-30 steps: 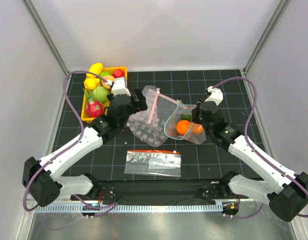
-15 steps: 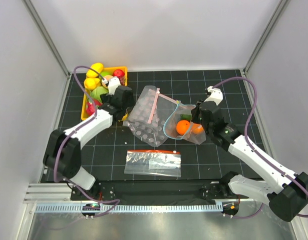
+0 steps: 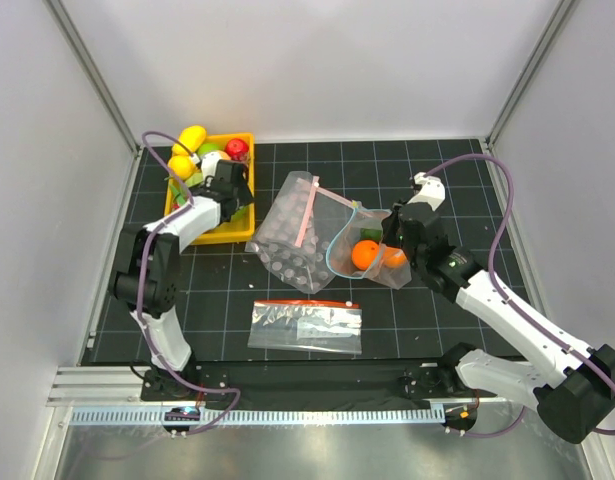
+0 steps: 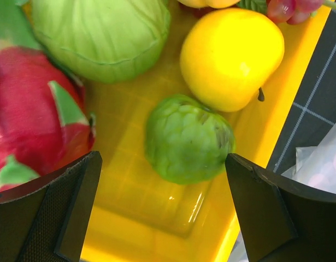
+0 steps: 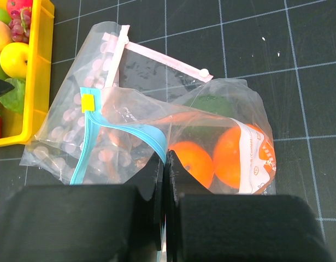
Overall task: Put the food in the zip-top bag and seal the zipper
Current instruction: Pick up the fake fruit from the bin.
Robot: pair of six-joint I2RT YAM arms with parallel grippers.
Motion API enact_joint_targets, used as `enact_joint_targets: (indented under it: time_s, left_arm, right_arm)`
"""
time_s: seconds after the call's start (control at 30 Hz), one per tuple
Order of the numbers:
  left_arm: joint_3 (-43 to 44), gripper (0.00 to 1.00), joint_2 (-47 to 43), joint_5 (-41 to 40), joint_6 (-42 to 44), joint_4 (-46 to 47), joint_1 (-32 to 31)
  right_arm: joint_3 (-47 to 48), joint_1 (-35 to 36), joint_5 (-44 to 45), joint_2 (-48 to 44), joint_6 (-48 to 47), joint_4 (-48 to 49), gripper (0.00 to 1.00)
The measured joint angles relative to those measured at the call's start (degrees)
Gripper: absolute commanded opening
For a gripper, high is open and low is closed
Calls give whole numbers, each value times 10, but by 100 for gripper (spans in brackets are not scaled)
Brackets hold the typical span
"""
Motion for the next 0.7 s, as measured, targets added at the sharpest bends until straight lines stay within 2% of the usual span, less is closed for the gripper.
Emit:
enact_joint_targets:
  time_s: [0.27, 0.37, 0.4, 0.53, 0.7]
  left_arm:
    - [66, 99, 88, 51, 2, -5, 14]
    - [75, 88, 106, 71, 2, -13, 24]
    - [75, 80, 108, 76, 1, -17, 26]
    - [73, 60, 106, 90, -3, -28, 28]
    - [35, 56, 69, 100, -13, -30, 22]
  right_arm:
    - [0, 0, -4, 0, 0, 0, 1]
    - [0, 0, -4, 0, 0, 0, 1]
    - [0, 0, -4, 0, 0, 0, 1]
    - [0, 0, -5, 0, 0, 0, 1]
    - [0, 0, -6, 0, 0, 0, 1]
